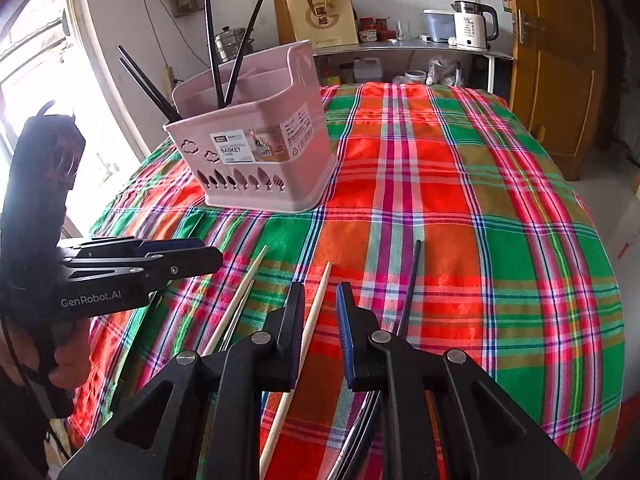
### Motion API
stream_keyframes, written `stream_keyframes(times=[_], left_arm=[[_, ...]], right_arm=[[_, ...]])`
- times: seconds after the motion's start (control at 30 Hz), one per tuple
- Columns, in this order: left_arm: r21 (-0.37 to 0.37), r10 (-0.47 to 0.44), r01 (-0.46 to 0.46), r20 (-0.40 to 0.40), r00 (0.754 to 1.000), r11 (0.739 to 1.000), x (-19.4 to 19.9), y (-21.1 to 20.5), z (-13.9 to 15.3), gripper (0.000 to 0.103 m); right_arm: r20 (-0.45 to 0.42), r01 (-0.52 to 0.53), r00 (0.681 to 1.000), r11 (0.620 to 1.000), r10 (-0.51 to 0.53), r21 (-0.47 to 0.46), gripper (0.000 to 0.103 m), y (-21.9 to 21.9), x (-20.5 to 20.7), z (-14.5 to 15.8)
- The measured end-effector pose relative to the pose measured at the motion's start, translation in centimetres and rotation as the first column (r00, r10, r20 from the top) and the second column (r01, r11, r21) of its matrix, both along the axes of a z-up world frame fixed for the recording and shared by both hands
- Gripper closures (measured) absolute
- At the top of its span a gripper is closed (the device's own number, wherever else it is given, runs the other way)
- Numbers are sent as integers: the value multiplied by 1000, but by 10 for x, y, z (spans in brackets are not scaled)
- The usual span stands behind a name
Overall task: Organize utensils
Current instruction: 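Move both open tools back down toward the remaining chopsticks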
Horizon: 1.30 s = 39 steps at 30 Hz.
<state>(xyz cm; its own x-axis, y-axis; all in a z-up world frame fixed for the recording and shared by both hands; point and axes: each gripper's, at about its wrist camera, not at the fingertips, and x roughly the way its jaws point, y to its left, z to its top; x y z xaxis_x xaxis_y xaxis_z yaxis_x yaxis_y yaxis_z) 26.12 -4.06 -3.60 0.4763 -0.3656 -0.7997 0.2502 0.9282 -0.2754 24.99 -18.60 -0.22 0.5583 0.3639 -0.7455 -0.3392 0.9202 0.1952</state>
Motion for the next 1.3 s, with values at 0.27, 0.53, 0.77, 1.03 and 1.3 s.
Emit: stream_keyframes(times=[0.27, 0.53, 0.77, 1.03, 1.3], left_arm=[[10, -12, 12, -15, 1000, 1000, 10, -7, -4, 72], [46, -31, 33, -54, 998, 998, 23, -22, -14, 72], [109, -31, 36, -43, 999, 993, 27, -31, -16, 72], [109, 4, 2, -49, 999, 994, 22, -12, -16, 75], [111, 20, -12, -64, 998, 994, 19, 1, -15, 75]], right_arm=[[-46, -27, 999, 999, 25, -36, 87, 14, 6, -18], [-66, -4, 998, 999, 1, -45, 87, 9, 11, -24], [-68, -2, 998, 999, -1, -40, 87, 9, 11, -24], [-68, 1, 998, 999, -4, -42, 87, 7, 10, -24], [-77, 12, 997, 999, -16, -52, 87, 8, 16, -23]])
